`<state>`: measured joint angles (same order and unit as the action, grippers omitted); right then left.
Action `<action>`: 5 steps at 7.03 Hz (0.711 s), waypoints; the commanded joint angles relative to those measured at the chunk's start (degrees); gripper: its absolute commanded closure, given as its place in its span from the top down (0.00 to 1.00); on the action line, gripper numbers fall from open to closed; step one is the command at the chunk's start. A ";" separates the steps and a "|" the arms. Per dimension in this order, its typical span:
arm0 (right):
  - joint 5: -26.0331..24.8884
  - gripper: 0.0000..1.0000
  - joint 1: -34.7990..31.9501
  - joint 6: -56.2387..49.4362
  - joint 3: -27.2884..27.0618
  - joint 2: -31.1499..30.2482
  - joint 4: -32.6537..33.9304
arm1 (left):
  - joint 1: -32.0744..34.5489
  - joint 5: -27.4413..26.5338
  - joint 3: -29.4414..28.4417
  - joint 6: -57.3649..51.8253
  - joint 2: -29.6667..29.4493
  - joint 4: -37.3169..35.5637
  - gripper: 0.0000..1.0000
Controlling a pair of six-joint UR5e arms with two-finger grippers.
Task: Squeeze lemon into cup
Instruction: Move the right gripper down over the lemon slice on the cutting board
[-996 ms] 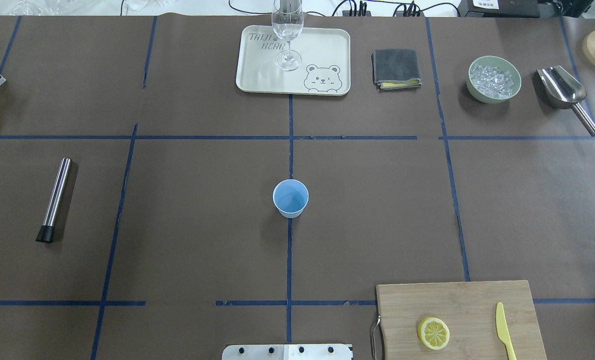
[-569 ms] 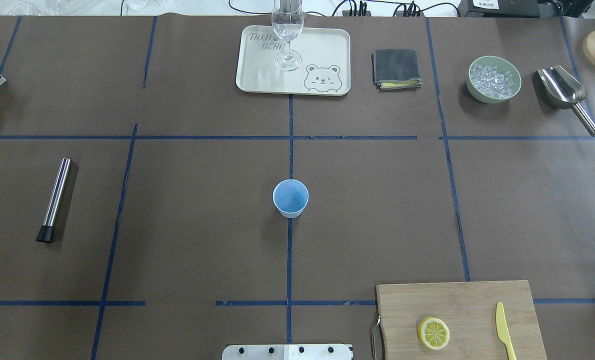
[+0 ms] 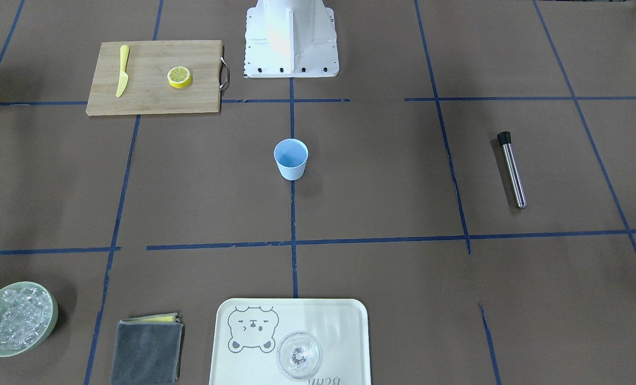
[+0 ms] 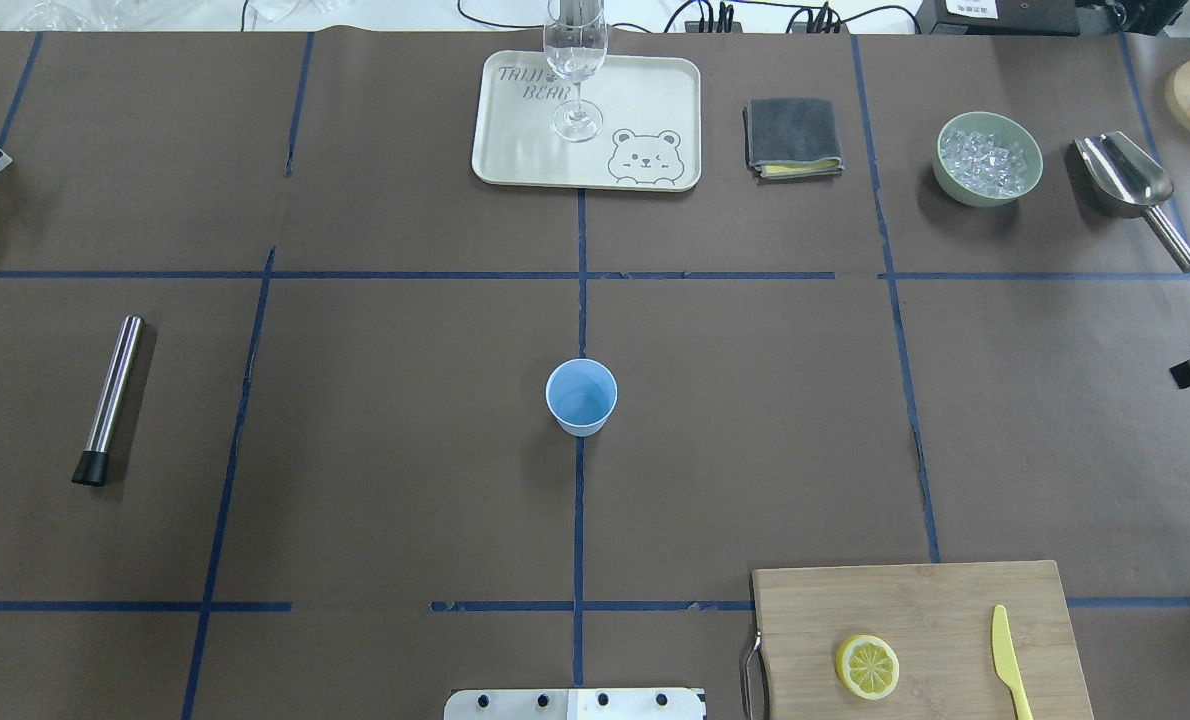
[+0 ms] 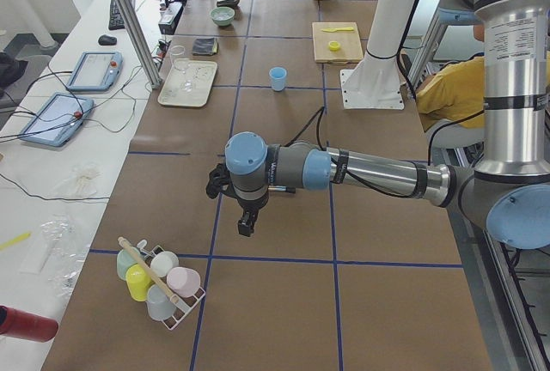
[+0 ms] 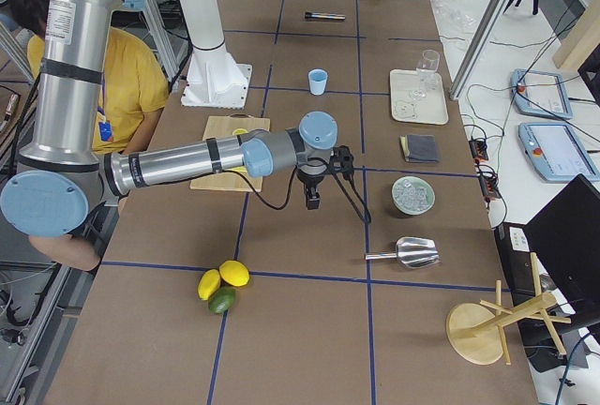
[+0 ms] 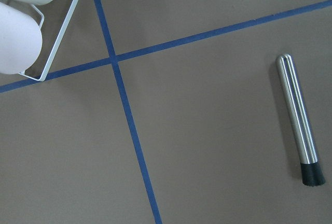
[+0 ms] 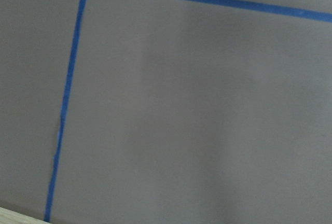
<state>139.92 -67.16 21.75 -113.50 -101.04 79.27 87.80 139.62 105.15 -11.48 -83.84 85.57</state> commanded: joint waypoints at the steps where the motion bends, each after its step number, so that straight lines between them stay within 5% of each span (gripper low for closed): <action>1: -6.73 1.00 18.20 29.18 -5.64 -0.21 -12.18 | 0.00 0.04 -0.12 0.05 0.00 0.21 1.00; 2: -21.82 1.00 33.17 42.28 -11.95 0.05 -12.91 | 0.00 0.04 0.32 0.05 -0.09 0.13 1.00; 5: -41.92 1.00 56.89 56.11 -16.75 0.93 -12.31 | -0.09 0.04 0.32 0.05 -0.09 0.13 1.00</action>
<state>108.25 -20.49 73.05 -128.83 -100.59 66.64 87.73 139.66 105.36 -11.45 -84.01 85.72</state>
